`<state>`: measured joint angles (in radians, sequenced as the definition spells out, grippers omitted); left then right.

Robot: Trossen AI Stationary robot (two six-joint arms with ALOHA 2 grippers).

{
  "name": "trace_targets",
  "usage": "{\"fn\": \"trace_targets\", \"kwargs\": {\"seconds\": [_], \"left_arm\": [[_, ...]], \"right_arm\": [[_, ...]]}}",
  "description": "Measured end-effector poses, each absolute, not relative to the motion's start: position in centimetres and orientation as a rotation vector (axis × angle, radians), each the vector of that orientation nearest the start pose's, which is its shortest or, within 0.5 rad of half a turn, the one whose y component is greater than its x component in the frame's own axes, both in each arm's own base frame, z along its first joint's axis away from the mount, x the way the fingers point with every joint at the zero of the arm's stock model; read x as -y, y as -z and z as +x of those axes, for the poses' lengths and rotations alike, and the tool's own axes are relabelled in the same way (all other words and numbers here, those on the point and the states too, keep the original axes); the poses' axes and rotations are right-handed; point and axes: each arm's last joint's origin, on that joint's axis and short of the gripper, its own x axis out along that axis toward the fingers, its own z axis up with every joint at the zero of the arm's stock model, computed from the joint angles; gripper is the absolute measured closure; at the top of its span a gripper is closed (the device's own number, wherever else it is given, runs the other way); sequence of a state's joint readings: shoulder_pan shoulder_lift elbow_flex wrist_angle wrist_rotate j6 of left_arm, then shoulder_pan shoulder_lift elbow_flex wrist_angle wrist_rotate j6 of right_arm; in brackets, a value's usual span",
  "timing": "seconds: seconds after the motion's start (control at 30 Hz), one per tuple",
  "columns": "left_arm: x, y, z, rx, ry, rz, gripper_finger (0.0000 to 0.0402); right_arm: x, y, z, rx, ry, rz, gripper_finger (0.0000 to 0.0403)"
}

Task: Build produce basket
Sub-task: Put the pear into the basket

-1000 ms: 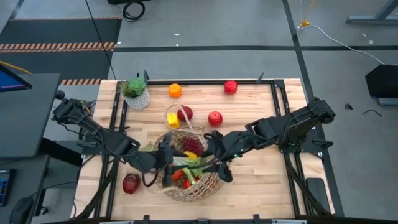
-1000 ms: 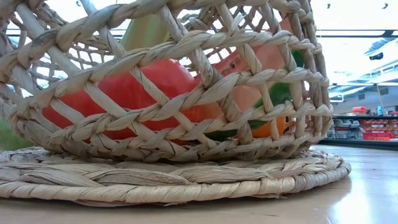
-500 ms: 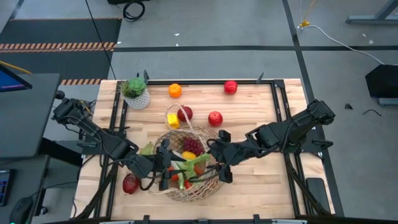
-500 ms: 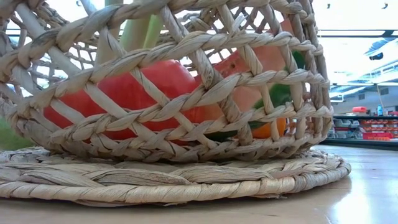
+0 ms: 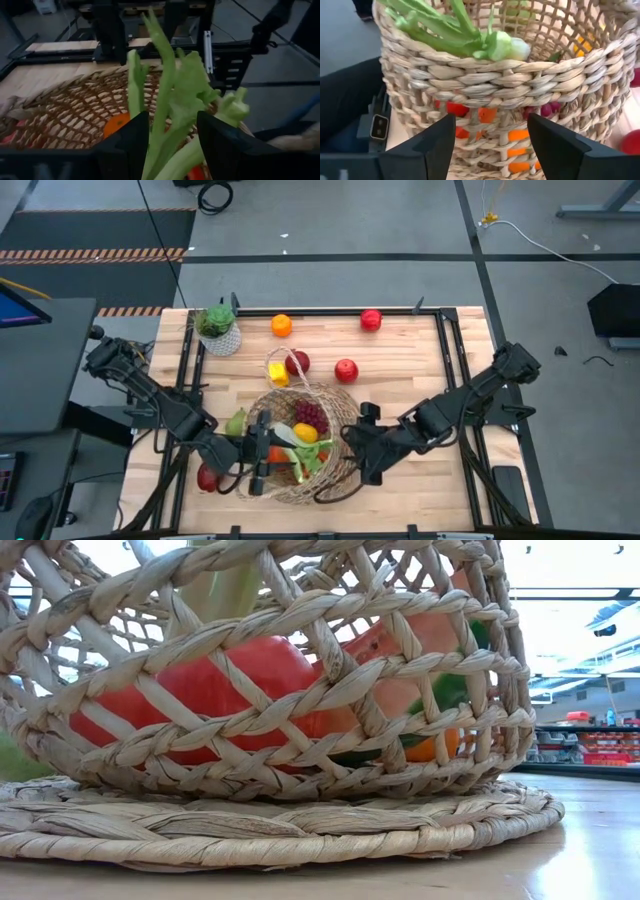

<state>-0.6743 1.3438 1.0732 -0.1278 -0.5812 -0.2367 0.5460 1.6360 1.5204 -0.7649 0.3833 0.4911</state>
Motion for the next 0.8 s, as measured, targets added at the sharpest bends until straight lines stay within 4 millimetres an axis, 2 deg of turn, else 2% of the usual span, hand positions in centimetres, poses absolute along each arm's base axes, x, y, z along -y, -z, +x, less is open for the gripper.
{"fn": "trace_targets", "kwargs": {"seconds": [0.27, 0.47, 0.63, 0.8], "left_arm": [[18.2, -35.0, 22.1, -0.237, 0.089, 0.001, 0.0230], [16.2, -38.1, 20.0, -0.214, -0.083, -0.009, 0.0230], [13.3, -37.7, 18.8, -0.359, -0.179, -0.170, 0.0230], [11.4, -36.3, 17.5, -0.546, -0.202, -0.348, 0.0230]], "right_arm": [[-18.8, -32.0, 28.4, -0.869, 0.036, 0.032, 0.0158], [-20.4, -31.3, 26.1, -0.948, 0.051, 0.040, 0.0159], [-21.5, -28.8, 24.4, -0.999, 0.086, 0.030, 0.0159], [-21.2, -25.3, 23.2, -1.071, 0.154, 0.017, 0.0159]]}}
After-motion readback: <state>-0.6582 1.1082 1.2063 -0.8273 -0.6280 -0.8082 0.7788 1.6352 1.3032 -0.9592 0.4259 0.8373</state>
